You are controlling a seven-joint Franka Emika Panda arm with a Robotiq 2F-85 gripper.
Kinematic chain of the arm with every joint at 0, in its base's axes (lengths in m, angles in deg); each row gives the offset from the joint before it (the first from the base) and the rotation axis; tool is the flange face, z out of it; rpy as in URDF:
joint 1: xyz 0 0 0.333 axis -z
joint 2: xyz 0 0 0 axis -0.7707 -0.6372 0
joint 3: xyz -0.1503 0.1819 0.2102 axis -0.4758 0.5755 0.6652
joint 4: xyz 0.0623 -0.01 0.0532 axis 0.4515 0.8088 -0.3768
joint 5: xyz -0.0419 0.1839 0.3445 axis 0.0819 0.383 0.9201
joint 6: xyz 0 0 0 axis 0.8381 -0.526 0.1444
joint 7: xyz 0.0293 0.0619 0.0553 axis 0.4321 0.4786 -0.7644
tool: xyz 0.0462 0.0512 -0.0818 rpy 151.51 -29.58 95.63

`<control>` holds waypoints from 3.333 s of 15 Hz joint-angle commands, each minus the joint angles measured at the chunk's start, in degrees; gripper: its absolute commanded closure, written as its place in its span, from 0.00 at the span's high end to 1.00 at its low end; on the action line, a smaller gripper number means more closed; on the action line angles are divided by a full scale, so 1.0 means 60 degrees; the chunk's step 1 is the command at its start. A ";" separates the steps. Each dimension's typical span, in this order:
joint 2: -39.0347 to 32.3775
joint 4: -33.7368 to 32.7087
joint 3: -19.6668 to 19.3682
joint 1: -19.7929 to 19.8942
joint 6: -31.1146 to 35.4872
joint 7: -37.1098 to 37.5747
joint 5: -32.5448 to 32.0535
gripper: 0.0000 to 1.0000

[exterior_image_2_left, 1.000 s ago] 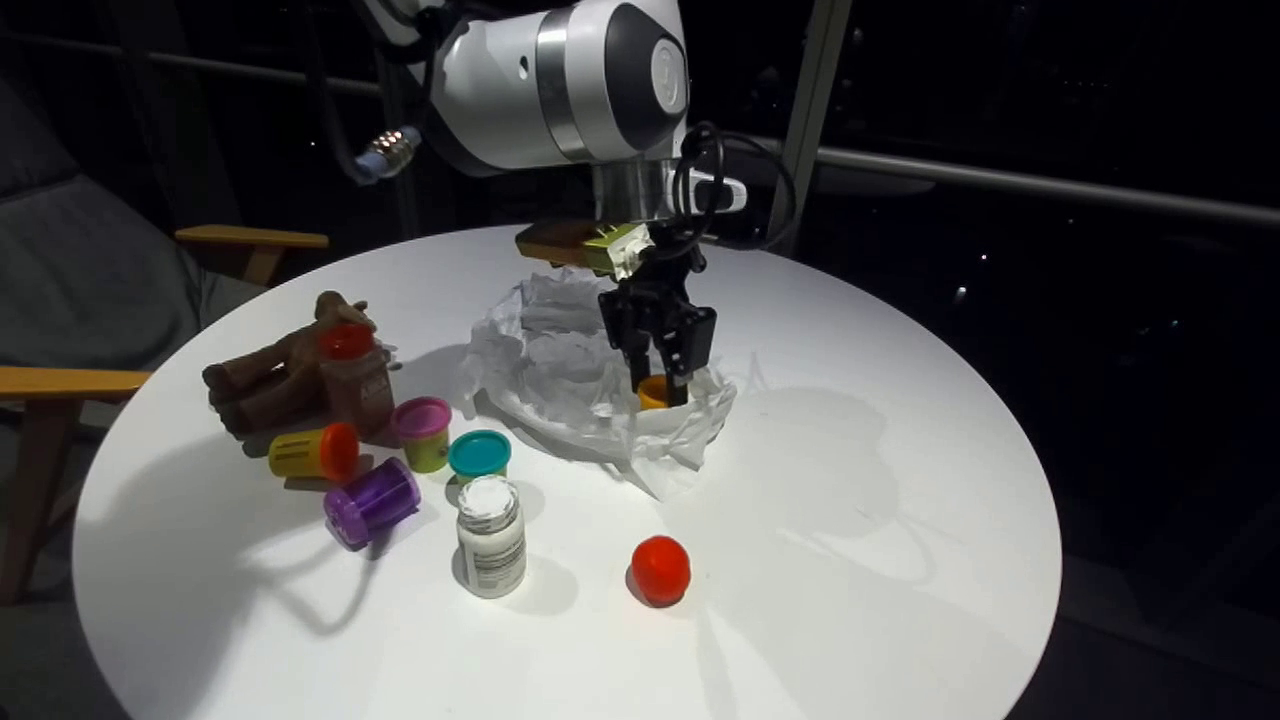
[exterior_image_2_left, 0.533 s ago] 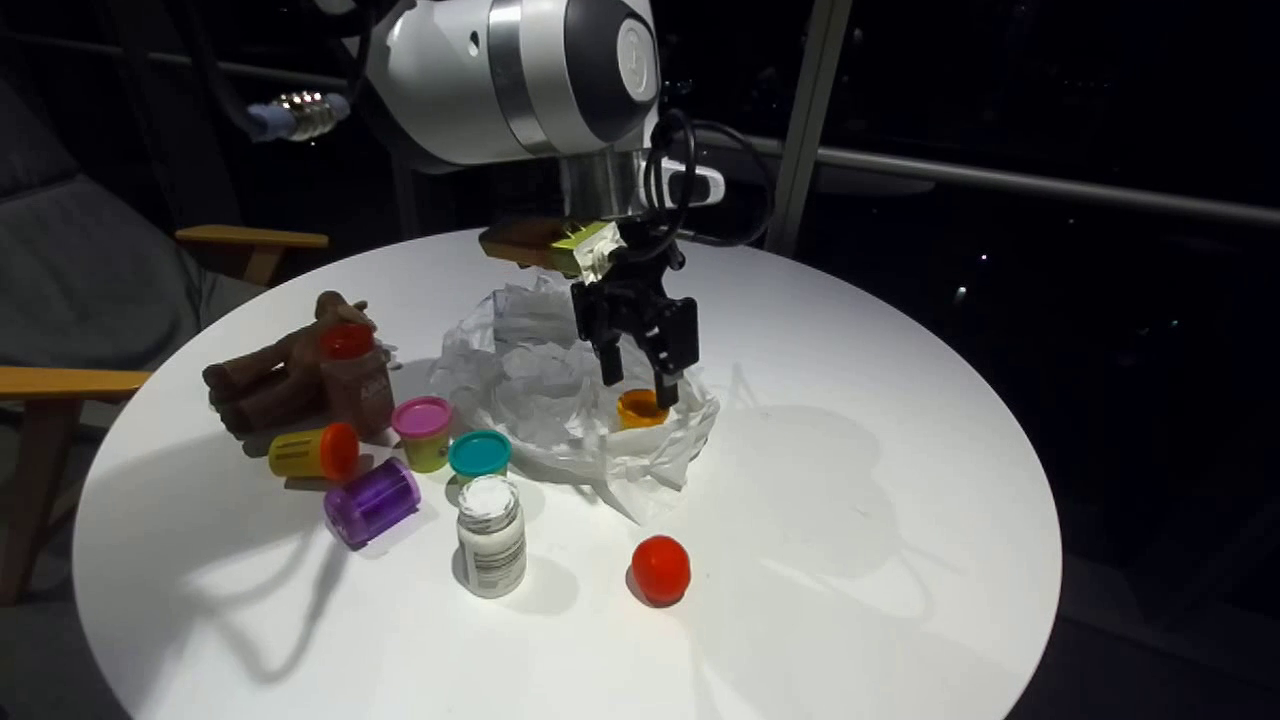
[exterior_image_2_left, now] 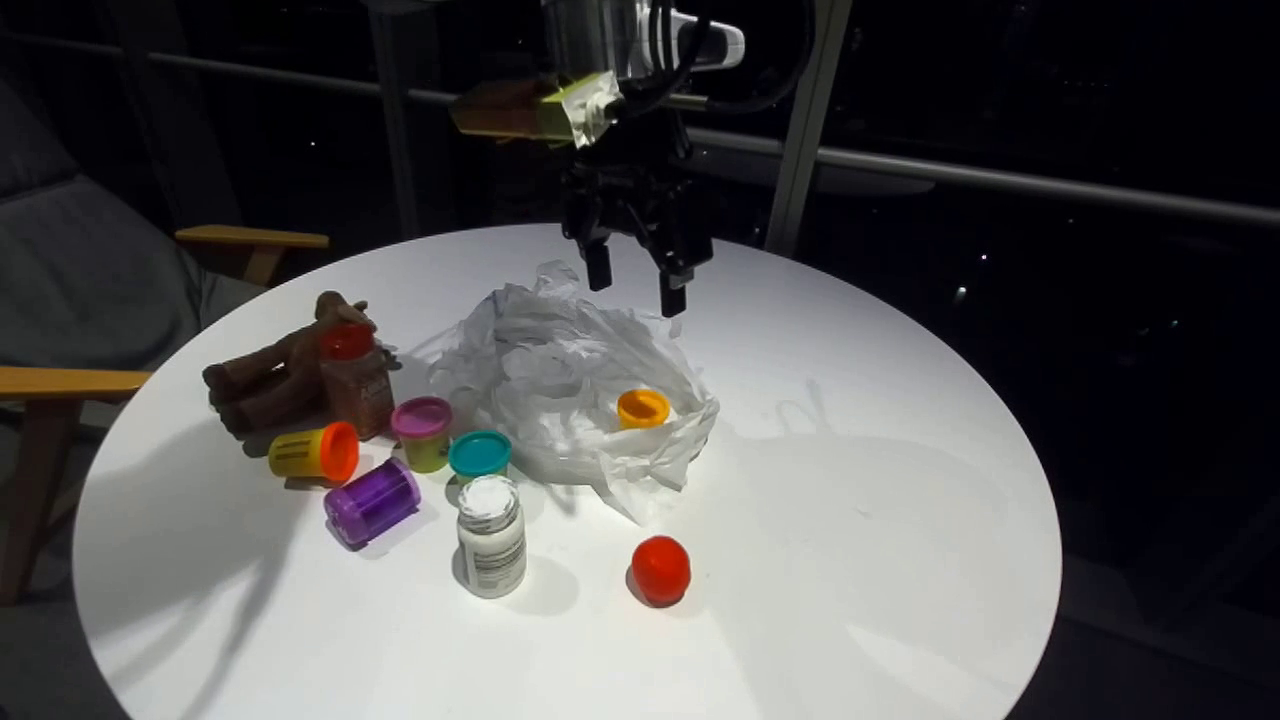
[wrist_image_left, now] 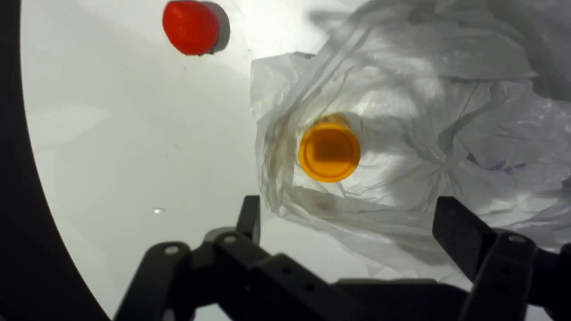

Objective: Put all the contents in the white plastic bag

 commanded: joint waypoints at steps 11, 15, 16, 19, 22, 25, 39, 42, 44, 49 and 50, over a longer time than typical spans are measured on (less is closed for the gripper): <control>0.1299 0.3527 0.0611 0.2328 0.0540 -0.4378 0.2755 1.00; 0.0706 0.3392 0.0543 0.2147 0.1584 -0.3708 0.2495 1.00; 0.0597 0.3356 0.0506 0.2121 0.1806 -0.3562 0.2428 1.00; 0.0237 0.3146 0.0354 0.2111 0.2084 -0.3247 0.2254 1.00; -0.0144 0.2973 0.0166 0.2081 0.2073 -0.2925 0.2014 1.00; -0.0537 0.2737 0.0053 0.2033 0.2046 -0.2657 0.1908 1.00; -0.1545 0.1880 -0.0544 0.1559 0.1875 -0.1404 0.1287 0.23; -0.1155 0.1879 -0.0713 0.1482 0.1437 -0.1149 0.1256 0.22; -0.0671 0.1727 -0.0676 0.1414 0.0947 -0.1040 0.1317 0.21; -0.0057 0.0498 -0.0038 0.0883 -0.0346 -0.0606 0.1304 0.21; -0.0252 0.0170 0.0189 0.0789 -0.0372 -0.0561 0.1376 0.21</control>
